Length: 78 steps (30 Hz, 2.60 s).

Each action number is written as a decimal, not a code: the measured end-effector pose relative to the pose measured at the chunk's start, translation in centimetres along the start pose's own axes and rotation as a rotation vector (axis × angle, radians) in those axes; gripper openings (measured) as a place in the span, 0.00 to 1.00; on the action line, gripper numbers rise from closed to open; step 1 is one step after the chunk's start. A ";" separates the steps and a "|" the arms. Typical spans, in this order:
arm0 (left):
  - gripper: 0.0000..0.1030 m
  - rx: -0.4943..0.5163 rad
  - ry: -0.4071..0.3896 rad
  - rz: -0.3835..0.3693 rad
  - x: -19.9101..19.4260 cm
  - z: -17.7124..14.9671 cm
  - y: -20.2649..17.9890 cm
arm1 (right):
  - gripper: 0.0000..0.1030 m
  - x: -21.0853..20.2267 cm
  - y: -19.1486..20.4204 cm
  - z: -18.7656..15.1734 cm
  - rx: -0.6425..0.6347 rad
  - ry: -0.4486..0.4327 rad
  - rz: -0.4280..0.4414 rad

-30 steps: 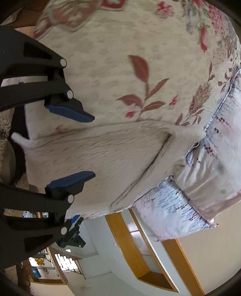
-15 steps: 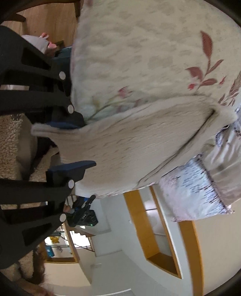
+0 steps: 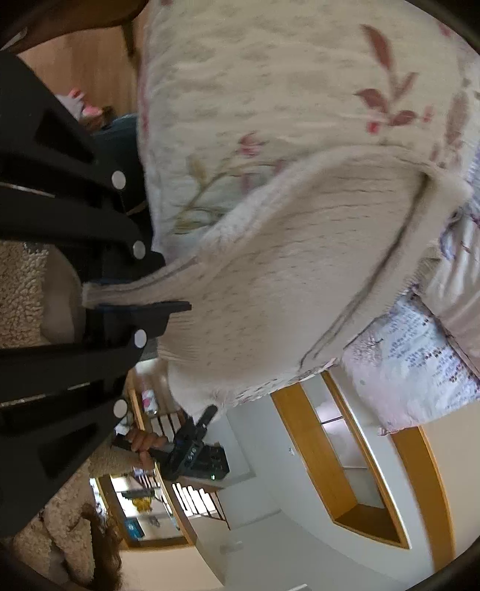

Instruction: Fold small clothes

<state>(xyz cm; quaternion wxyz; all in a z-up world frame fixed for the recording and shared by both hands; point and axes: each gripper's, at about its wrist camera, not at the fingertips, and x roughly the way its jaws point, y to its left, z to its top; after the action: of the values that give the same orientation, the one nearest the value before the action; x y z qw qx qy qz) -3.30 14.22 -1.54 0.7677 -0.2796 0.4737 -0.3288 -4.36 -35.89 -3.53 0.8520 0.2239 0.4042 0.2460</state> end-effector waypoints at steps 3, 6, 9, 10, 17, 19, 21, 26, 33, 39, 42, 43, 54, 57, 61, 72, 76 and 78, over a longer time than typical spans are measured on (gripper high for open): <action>0.06 0.031 -0.039 0.029 -1.0 1.0 -0.6 | 0.08 -1.6 1.0 1.0 -0.066 -0.131 -0.046; 0.06 0.052 -0.090 0.076 -2.1 2.2 -0.9 | 0.08 -2.8 1.8 1.6 -0.116 -0.260 -0.095; 0.06 0.059 -0.157 0.130 -3.0 3.6 -1.0 | 0.08 -3.5 2.3 2.2 -0.130 -0.360 -0.095; 0.06 0.057 -0.185 0.148 -3.3 4.3 -1.0 | 0.08 -3.7 2.3 2.4 -0.135 -0.395 -0.096; 0.06 0.074 -0.291 0.236 -4.1 8.7 -1.8 | 0.07 -3.6 3.3 4.5 -0.174 -0.508 -0.123; 0.06 0.091 -0.304 0.261 -4.2 9.8 -2.3 | 0.07 -3.5 3.6 5.0 -0.187 -0.522 -0.131; 0.06 0.110 -0.313 0.284 -3.9 11.1 -2.8 | 0.07 -3.4 3.9 5.9 -0.198 -0.532 -0.138; 0.06 0.143 -0.333 0.322 -3.0 14.8 -3.9 | 0.07 -2.4 4.6 8.4 -0.236 -0.553 -0.191; 0.06 0.158 -0.365 0.366 -1.3 20.5 -4.4 | 0.07 0.1 4.3 13.3 -0.220 -0.589 -0.235; 0.06 0.123 -0.378 0.385 1.3 26.0 -3.0 | 0.07 3.5 3.0 18.3 -0.175 -0.567 -0.258; 0.06 0.031 -0.341 0.370 3.5 27.7 -0.2 | 0.07 6.9 0.6 20.3 -0.092 -0.489 -0.277; 0.06 -0.010 -0.320 0.363 4.4 28.1 1.3 | 0.07 7.9 -0.4 20.8 -0.056 -0.455 -0.280; 0.15 -0.176 -0.276 0.306 7.3 29.0 5.9 | 0.19 13.3 -4.9 24.1 0.206 -0.263 -0.272; 0.33 -0.231 -0.316 0.278 7.2 29.7 6.6 | 0.32 13.6 -4.9 25.3 0.230 -0.273 -0.248; 0.42 -0.269 -0.369 0.268 5.9 29.9 7.0 | 0.42 13.0 -3.7 25.8 0.194 -0.313 -0.247; 0.42 -0.109 -0.300 0.365 2.6 25.6 4.8 | 0.38 8.3 -3.6 20.9 0.045 -0.299 -0.366; 0.42 -0.083 -0.263 0.407 2.6 24.0 4.7 | 0.36 8.4 -3.9 19.2 0.005 -0.262 -0.401; 0.42 -0.085 -0.257 0.408 2.7 23.4 4.9 | 0.36 8.7 -4.0 18.7 -0.011 -0.243 -0.420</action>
<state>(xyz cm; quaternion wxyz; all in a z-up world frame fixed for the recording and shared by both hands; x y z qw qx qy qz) 20.11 17.96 2.66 0.8596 -0.2499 0.4323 -0.1086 16.31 -37.23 -0.19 0.9281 0.1580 0.3351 0.0369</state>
